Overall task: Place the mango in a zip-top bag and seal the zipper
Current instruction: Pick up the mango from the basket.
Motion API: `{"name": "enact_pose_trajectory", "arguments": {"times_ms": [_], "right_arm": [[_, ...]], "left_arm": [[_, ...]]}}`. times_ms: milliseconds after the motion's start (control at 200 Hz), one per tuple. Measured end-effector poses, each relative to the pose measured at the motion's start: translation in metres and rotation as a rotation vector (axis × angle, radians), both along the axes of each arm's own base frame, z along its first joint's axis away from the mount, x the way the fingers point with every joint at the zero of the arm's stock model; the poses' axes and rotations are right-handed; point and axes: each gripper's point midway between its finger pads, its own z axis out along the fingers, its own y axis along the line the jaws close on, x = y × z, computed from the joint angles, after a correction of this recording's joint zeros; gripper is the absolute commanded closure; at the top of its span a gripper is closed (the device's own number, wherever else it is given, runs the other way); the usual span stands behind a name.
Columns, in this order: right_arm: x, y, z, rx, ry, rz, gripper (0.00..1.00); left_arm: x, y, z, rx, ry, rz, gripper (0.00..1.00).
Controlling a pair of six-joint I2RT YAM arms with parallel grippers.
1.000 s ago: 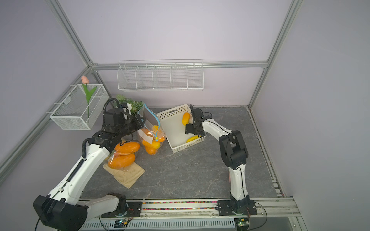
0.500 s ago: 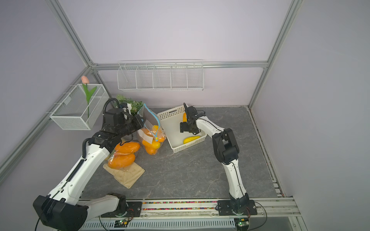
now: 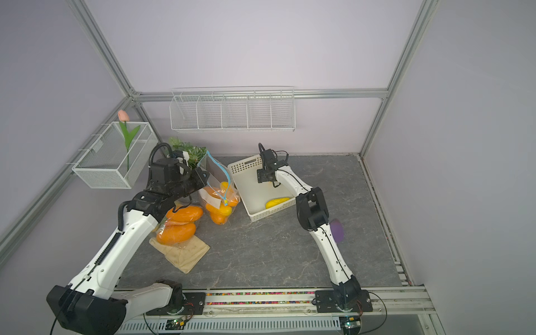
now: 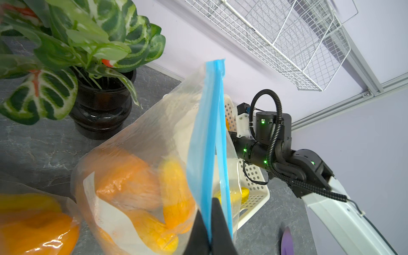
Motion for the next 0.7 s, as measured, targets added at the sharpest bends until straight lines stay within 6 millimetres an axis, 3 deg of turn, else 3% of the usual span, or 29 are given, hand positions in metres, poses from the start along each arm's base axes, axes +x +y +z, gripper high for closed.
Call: {"name": "enact_pose_trajectory", "arguments": {"times_ms": [75,240,435,505,580,700], "right_arm": [[0.004,-0.002,-0.005,-0.020,-0.010,-0.013,0.24],[0.008,-0.005,-0.001,-0.033,-0.030,-0.028,0.59],[-0.003,0.001,0.013,-0.010,-0.013,0.018,0.66],[-0.018,0.001,0.031,0.013,-0.001,0.046,0.68],[-0.038,0.001,0.064,0.058,-0.014,0.079,0.71],[-0.072,0.002,0.140,0.181,-0.106,0.153,0.74]], "left_arm": [[-0.001,0.000,-0.001,0.005,0.004,-0.001,1.00],[-0.001,0.002,-0.002,0.020,0.006,0.003,1.00],[0.004,-0.004,0.012,-0.002,-0.016,-0.016,1.00],[0.008,-0.008,0.013,-0.017,-0.019,-0.027,1.00],[0.013,-0.012,0.010,-0.032,-0.012,-0.039,1.00],[0.020,-0.019,0.004,-0.052,0.002,-0.052,1.00]]}}
